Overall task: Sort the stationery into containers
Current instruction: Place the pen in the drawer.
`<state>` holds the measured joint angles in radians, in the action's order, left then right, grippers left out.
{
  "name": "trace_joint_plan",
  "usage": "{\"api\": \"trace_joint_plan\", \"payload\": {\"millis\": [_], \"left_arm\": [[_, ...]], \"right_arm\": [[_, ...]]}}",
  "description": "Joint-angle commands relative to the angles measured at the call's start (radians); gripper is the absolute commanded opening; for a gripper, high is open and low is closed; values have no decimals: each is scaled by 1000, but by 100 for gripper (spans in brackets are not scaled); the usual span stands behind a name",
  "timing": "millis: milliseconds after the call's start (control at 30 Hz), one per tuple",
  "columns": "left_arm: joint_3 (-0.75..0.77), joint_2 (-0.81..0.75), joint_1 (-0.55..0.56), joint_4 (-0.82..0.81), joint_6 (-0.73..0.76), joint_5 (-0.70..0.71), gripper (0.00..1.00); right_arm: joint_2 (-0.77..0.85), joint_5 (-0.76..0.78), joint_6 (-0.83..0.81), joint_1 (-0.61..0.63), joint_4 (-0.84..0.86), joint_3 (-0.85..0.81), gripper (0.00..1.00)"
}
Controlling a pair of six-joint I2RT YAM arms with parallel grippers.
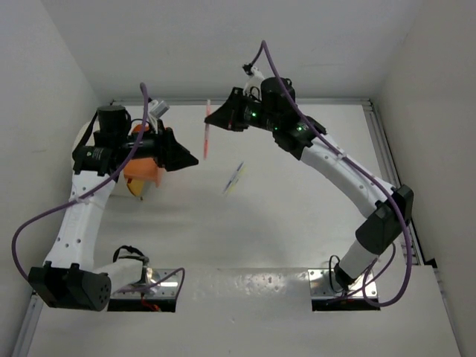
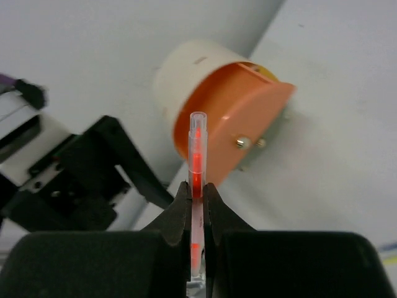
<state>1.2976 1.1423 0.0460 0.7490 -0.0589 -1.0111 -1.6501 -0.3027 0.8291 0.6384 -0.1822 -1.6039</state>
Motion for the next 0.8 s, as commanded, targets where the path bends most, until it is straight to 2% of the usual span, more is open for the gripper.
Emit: {"api": "trace_joint_plan", "payload": {"millis": [0,300,433,533,600,700,767], "left_arm": [[31,-9,8,-137,-117,-83,69],[22,1,34,-309,-257,-92,64],[2,8,22,-315,-279,-67,45],[8,17,-4,-260,-236,-61,34],[22,28,-14,-209,-197,-40,34],[37,28,-21,-206,-196,-24,51],[43,27,-20,-224,-208,-20,56]], "right_arm": [[-54,-41,67,33,101,-76,0],[-89,-61,130,90,159,-108,0],[-92,-78,160,90,174,-111,0],[-93,-91,176,92,205,-117,0],[-86,-95,188,93,210,-119,0],[-85,-99,208,98,217,-113,0],[-83,-101,214,98,219,-105,0]]}}
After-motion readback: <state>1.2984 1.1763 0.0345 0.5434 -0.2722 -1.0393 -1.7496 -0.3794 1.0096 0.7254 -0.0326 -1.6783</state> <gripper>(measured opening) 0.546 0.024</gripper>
